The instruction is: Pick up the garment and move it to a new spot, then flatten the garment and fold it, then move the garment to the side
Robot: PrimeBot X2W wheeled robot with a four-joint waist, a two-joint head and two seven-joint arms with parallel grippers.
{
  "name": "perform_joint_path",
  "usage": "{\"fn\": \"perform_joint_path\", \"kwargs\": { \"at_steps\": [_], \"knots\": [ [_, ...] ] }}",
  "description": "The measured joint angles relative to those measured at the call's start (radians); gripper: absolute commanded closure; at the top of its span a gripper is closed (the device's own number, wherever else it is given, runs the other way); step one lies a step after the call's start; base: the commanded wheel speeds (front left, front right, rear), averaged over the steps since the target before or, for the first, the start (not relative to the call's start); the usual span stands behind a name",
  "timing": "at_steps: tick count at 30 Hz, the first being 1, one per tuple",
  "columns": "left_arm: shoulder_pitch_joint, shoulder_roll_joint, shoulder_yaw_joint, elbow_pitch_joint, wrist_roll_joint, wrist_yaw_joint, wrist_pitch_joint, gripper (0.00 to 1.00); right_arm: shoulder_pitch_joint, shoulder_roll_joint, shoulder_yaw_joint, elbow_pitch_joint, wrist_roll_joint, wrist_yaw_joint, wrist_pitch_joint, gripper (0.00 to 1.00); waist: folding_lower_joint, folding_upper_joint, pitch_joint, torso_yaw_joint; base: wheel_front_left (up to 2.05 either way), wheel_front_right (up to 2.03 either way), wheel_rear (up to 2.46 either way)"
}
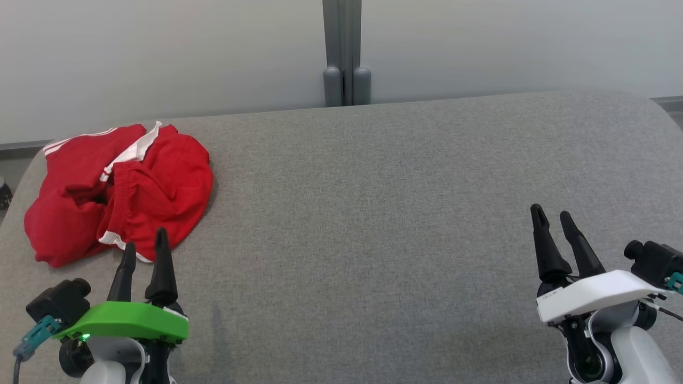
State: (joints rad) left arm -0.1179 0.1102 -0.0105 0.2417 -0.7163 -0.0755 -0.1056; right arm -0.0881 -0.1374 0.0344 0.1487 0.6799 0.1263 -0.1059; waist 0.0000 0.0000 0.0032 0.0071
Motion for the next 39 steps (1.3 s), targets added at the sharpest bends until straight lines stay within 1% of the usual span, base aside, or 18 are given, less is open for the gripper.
{"fn": "perform_joint_path", "kwargs": {
  "at_steps": [19, 30, 39],
  "knots": [
    [-0.011, 0.017, -0.034, 0.02, 0.229, 0.013, -0.05, 0.0, 0.001, -0.002, 0.011, 0.002, -0.217, 0.001, -0.051, 0.0, 0.0, 0.0, -0.001, 0.003, 0.0, 0.0, 0.0],
    [-0.016, 0.025, -0.046, 0.038, 0.327, 0.014, -0.078, 0.0, 0.009, 0.01, 0.004, 0.013, -0.3, 0.002, -0.078, 0.0, 0.0, 0.0, 0.0, 0.004, 0.0, 0.0, 0.0],
    [-0.019, 0.021, -0.035, 0.068, 0.373, 0.013, -0.097, 0.0, 0.012, 0.015, 0.011, 0.022, -0.344, 0.003, -0.096, 0.0, 0.0, 0.0, 0.001, 0.003, 0.0, 0.0, 0.0]
  ]
}}
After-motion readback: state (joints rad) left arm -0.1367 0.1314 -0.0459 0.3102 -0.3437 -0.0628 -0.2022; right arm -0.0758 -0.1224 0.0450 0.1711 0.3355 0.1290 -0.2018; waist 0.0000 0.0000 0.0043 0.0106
